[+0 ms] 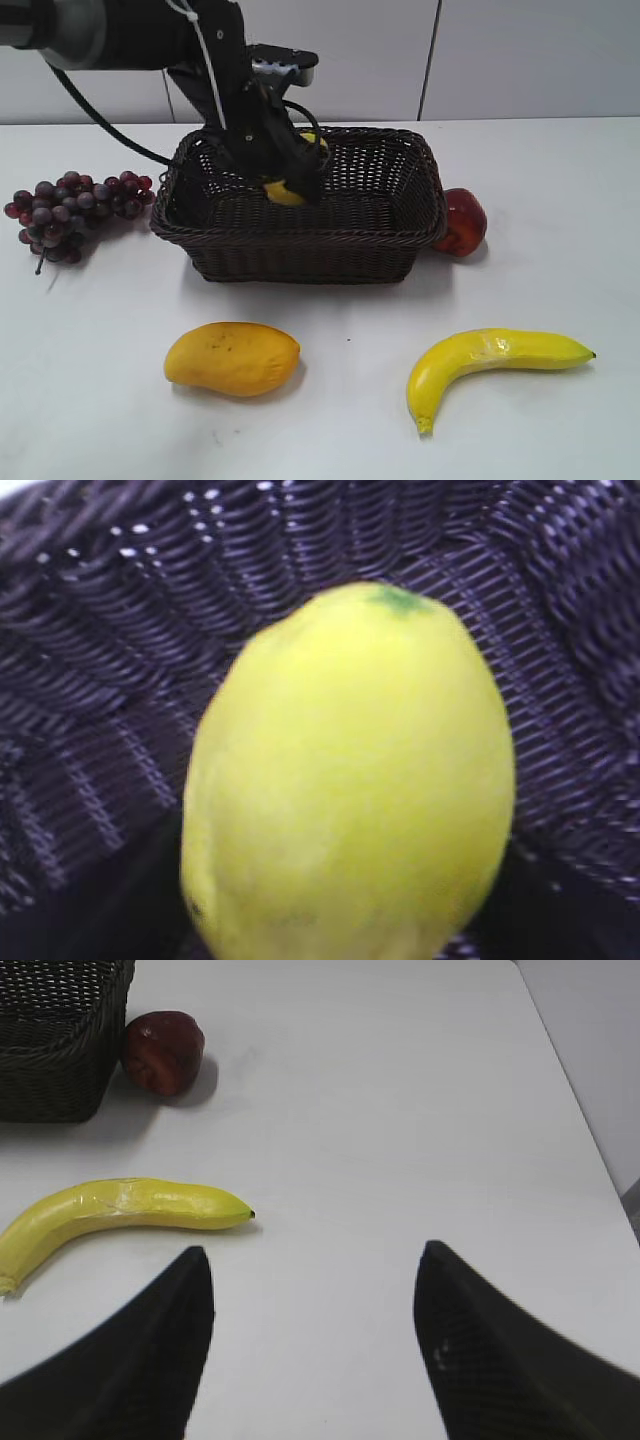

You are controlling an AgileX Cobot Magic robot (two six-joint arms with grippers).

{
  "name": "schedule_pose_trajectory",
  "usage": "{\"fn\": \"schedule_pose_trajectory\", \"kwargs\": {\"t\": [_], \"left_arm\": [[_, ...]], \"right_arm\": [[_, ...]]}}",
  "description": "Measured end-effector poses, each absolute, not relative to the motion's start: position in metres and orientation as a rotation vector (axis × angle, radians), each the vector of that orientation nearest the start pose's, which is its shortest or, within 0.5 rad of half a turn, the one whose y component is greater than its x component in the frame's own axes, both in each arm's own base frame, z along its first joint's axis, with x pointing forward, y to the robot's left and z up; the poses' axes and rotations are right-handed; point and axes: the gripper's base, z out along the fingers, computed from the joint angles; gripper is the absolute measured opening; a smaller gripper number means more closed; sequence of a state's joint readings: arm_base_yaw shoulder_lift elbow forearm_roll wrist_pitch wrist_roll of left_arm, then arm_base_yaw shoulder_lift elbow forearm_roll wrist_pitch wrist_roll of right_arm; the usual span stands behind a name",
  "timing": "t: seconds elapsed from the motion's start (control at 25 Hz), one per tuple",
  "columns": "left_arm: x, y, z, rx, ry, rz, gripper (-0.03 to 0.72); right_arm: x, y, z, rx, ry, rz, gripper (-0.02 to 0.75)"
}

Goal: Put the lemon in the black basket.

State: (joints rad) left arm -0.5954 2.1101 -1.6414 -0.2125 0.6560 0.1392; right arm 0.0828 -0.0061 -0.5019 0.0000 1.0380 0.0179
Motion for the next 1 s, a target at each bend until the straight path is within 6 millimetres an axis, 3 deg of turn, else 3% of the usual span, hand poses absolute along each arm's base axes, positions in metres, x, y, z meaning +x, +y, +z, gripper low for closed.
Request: {"fn": "schedule_pose_trajectory", "kwargs": {"t": [0.08, 0.28, 0.4, 0.56, 0.8, 1.0], "left_arm": [[0.378, -0.272, 0.202, 0.76, 2.547, -0.434, 0.642], [0.381, -0.264, 0.237, 0.787, 2.604, -0.461, 0.602], [0.383, -0.248, 0.264, 0.788, 2.643, -0.461, 0.587], [0.387, -0.21, 0.288, 0.716, 2.706, -0.405, 0.581], [0.405, -0.138, 0.298, 0.481, 2.768, -0.228, 0.578], [0.394, -0.085, 0.316, 0.308, 2.773, -0.185, 0.578]], "right_arm": [[-0.005, 0.0, 0.28, -0.065, 2.013, 0.064, 0.48], [-0.005, 0.0, 0.28, -0.065, 2.013, 0.064, 0.48], [-0.005, 0.0, 0.28, -0.065, 2.013, 0.064, 0.48], [-0.005, 0.0, 0.28, -0.065, 2.013, 0.064, 0.48], [-0.005, 0.0, 0.28, -0.065, 2.013, 0.064, 0.48], [-0.005, 0.0, 0.28, -0.065, 2.013, 0.064, 0.48]]}}
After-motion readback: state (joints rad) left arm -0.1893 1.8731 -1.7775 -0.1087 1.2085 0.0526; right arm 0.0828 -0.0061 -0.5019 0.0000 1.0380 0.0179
